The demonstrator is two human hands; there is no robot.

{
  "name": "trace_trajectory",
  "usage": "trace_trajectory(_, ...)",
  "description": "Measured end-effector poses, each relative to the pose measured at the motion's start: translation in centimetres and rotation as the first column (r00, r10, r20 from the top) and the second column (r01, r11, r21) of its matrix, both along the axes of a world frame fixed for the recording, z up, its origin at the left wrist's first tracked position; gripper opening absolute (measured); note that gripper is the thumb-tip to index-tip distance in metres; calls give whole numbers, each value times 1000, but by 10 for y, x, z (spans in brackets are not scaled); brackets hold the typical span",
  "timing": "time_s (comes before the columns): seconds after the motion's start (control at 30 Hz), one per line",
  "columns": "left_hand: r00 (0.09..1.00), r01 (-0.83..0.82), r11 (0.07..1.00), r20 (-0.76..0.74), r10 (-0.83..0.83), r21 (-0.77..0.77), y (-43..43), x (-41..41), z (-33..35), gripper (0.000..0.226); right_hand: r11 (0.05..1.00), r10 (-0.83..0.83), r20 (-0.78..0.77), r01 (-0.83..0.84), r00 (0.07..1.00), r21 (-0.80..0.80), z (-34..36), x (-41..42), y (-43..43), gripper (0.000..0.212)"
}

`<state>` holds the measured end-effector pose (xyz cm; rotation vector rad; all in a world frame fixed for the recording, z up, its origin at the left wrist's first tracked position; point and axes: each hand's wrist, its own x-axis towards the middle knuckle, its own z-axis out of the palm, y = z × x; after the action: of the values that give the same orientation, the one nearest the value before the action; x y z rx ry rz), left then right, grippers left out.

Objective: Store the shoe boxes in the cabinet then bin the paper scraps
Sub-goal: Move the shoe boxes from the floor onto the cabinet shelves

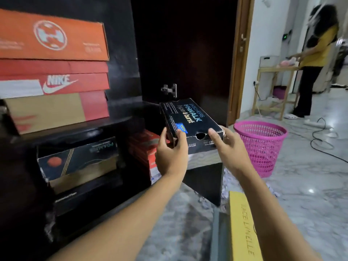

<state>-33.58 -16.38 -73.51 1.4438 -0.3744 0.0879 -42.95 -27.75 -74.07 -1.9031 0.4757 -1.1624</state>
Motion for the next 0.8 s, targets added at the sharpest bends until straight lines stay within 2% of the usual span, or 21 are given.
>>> trace_trajectory(0.03, 1000, -7, 1000, 5, 7, -4, -4, 11, 12, 49, 1000, -16, -13, 16, 1000, -17, 12, 12, -7, 51)
trace_trajectory(0.17, 998, -47, 999, 34, 47, -6, -19, 59, 53, 46, 995, -96, -69, 94, 993, -42, 59, 62, -18, 41)
trace_trajectory(0.33, 1000, -18, 1000, -12, 18, -22, -43, 121, 82, 53, 998, -52, -49, 53, 997, 14, 84, 127, -43, 61)
trace_trajectory(0.43, 996, 52, 996, -71, -57, -73, -59, 155, 77, 61, 997, -71, -40, 71, 997, 10, 81, 162, -50, 58)
trace_trajectory(0.57, 999, 1, 994, -36, 2, 106, -68, 193, 76, 65, 996, -38, 37, 36, 999, 76, 75, 200, -68, 40)
trace_trajectory(0.67, 997, 75, 981, -34, -70, 178, -75, 220, 80, 69, 992, -74, 36, 69, 997, 108, 72, 226, -76, 52)
trace_trajectory(0.8, 991, 127, 979, -51, -121, 157, -89, 251, 81, 58, 990, -115, 1, 115, 993, 77, 64, 260, -87, 58)
